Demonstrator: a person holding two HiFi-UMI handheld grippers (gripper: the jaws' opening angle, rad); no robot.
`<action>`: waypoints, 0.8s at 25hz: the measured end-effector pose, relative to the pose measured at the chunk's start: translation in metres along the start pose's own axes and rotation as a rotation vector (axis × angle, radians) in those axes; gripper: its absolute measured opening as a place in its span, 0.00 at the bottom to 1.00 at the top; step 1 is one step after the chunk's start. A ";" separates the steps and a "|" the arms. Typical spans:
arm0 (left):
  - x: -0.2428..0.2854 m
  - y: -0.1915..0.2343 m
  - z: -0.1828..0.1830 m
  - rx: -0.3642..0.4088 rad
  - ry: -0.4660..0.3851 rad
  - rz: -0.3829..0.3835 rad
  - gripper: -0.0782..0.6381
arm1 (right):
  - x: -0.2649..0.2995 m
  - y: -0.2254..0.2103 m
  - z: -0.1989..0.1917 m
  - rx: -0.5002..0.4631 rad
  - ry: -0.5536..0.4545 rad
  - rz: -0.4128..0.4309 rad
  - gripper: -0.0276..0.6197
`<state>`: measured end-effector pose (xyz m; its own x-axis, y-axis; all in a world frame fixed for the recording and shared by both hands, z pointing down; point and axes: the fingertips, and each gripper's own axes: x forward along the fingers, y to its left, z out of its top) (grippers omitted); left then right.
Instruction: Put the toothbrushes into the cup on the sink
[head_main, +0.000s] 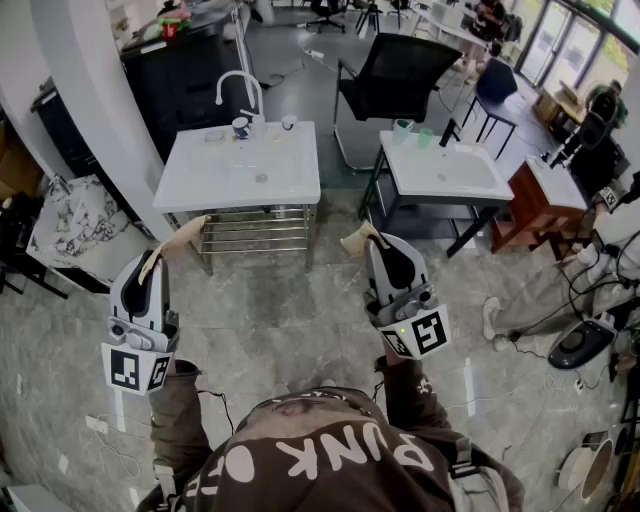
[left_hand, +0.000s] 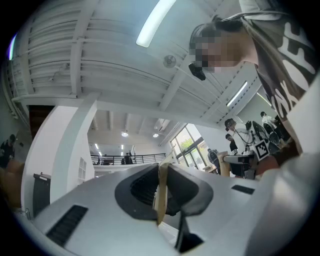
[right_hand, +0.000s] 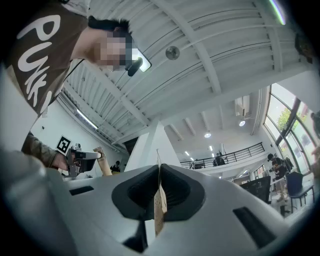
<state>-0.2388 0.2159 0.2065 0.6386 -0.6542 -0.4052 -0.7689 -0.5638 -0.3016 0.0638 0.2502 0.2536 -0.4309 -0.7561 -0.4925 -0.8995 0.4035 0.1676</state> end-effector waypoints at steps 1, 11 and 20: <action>0.000 -0.001 0.000 0.000 0.001 0.000 0.18 | -0.001 -0.001 0.000 0.000 0.000 0.000 0.08; 0.007 -0.006 -0.005 -0.003 0.009 0.000 0.18 | -0.001 -0.006 -0.007 0.043 0.009 0.027 0.08; 0.014 -0.007 -0.009 0.002 0.017 0.003 0.18 | 0.005 -0.009 -0.013 0.038 0.012 0.045 0.08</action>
<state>-0.2241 0.2058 0.2102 0.6368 -0.6643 -0.3914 -0.7708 -0.5611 -0.3017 0.0692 0.2359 0.2610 -0.4722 -0.7424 -0.4752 -0.8758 0.4563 0.1573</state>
